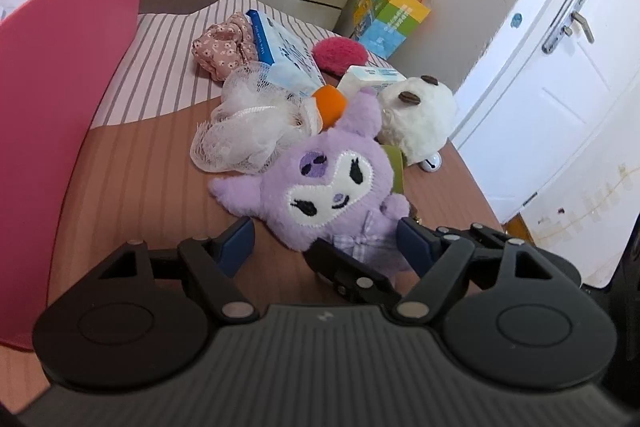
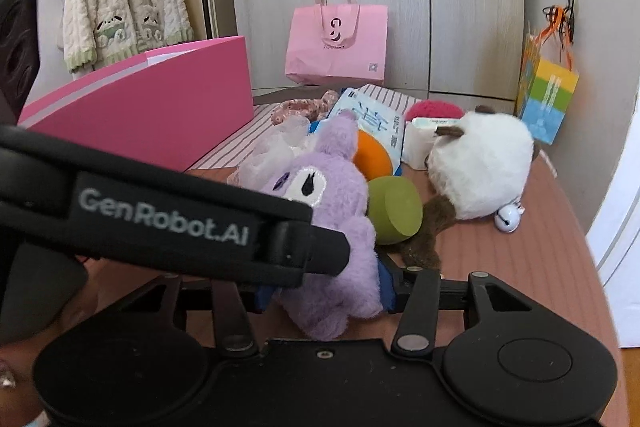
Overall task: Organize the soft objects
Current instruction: 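Reach the left tool to the purple plush doll and close on it, then lift the purple doll with the left tool and drop it into the pink box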
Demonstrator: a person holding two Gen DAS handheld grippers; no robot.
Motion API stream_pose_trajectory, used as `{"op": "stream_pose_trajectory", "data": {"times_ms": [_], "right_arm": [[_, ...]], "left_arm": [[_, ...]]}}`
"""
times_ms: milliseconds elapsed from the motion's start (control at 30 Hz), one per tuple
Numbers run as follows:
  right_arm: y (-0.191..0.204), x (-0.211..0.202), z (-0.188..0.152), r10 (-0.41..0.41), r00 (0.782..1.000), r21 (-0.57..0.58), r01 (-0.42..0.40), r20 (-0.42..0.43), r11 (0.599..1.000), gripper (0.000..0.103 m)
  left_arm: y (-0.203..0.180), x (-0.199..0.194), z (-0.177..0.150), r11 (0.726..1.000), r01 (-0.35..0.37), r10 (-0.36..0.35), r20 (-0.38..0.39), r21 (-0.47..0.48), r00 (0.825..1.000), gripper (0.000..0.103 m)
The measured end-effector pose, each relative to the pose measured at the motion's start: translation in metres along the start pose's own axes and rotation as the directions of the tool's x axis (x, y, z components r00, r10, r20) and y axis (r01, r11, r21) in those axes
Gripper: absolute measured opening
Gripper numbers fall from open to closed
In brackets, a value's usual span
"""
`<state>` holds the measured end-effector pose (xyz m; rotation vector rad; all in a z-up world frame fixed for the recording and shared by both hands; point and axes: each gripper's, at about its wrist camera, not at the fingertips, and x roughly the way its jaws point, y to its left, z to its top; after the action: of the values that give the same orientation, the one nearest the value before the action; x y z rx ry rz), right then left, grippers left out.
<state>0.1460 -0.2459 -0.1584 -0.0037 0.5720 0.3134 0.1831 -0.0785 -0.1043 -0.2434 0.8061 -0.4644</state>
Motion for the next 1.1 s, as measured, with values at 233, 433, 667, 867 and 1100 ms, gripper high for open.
{"op": "stream_pose_trajectory", "data": {"times_ms": [233, 433, 667, 867, 1100], "right_arm": [[0.003, 0.002, -0.005, -0.001, 1.0, 0.027, 0.0, 0.025, 1.0, 0.051], [0.004, -0.001, -0.01, -0.017, 0.998, 0.068, 0.014, 0.055, 0.998, 0.049], [0.002, -0.006, -0.013, -0.034, 0.997, 0.164, 0.021, 0.073, 0.986, 0.043], [0.009, -0.016, -0.011, -0.013, 0.997, 0.183, 0.0, 0.073, 0.983, 0.042], [0.019, -0.032, -0.006, -0.023, 0.998, 0.188, 0.012, 0.057, 0.982, 0.042]], "left_arm": [[-0.014, 0.003, -0.01, 0.998, -0.03, 0.027, 0.041, 0.058, 0.999, 0.09], [-0.012, -0.002, -0.013, 0.999, 0.022, -0.023, 0.031, 0.036, 0.999, 0.067], [-0.02, -0.012, -0.022, 0.998, 0.026, -0.029, 0.042, 0.059, 0.999, 0.053], [-0.022, -0.028, -0.021, 0.997, 0.02, -0.023, 0.035, 0.07, 0.999, 0.053], [-0.023, -0.049, -0.023, 0.998, 0.033, -0.035, 0.033, 0.059, 0.999, 0.053]]}}
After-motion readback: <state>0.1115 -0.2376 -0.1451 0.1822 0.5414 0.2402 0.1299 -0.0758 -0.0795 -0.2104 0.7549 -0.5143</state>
